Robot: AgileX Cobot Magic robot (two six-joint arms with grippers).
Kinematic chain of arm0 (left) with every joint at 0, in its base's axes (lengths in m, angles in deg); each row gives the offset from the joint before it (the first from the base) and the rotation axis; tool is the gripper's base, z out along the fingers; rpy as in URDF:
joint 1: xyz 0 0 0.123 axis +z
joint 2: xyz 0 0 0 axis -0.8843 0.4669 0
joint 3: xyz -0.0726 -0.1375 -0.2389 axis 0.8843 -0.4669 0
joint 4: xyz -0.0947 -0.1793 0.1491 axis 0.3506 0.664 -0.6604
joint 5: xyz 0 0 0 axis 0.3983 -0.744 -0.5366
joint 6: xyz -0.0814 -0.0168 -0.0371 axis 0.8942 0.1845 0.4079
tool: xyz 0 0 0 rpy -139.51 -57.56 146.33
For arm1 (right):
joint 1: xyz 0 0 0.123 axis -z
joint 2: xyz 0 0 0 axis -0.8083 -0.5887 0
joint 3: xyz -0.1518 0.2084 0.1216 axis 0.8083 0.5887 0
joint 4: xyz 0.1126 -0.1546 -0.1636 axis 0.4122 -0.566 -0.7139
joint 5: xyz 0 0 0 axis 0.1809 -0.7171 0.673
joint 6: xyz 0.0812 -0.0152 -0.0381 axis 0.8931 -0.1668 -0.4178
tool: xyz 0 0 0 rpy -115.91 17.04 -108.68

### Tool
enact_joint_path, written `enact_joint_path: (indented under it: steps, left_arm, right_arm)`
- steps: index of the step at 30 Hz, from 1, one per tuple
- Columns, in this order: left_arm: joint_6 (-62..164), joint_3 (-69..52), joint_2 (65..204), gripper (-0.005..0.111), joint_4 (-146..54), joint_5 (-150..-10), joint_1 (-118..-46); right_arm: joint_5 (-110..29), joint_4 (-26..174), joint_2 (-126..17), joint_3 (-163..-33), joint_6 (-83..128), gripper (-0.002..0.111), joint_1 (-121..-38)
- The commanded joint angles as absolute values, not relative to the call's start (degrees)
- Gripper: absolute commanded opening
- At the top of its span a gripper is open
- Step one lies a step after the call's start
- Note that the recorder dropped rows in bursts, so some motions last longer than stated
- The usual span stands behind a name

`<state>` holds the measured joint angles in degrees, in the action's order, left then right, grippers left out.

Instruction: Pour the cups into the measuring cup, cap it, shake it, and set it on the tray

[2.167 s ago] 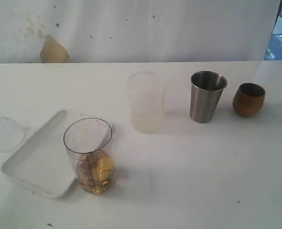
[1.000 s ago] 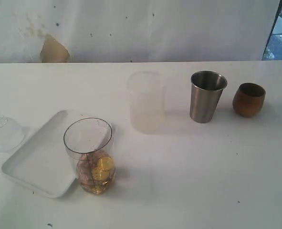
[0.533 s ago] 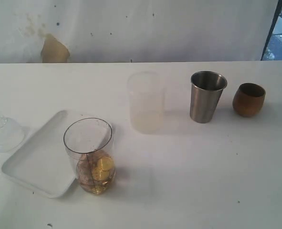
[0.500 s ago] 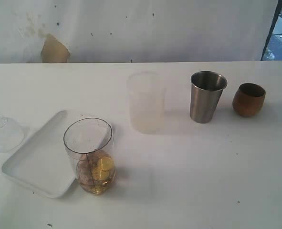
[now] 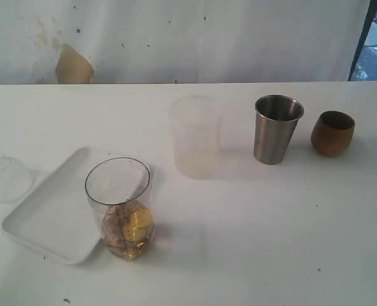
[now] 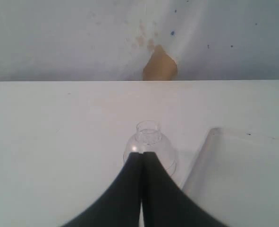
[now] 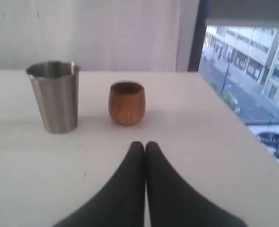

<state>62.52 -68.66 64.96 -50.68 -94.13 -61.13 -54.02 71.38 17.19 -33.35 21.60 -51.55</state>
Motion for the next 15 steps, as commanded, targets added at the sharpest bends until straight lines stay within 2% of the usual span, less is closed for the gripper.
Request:
enact_joint_path:
  steps: [1, 15]
  left_arm:
    - [62.44, -68.94, 64.73, 0.0, -50.32, -93.91, -61.62]
    - [62.44, -68.94, 64.73, 0.0, -50.32, -93.91, -61.62]
  right_arm:
    - [-57.91, 71.29, 17.46, -33.09, 22.2, 0.0, -50.99]
    - [-58.61, 71.28, 17.46, -33.09, 22.2, 0.0, -50.99]
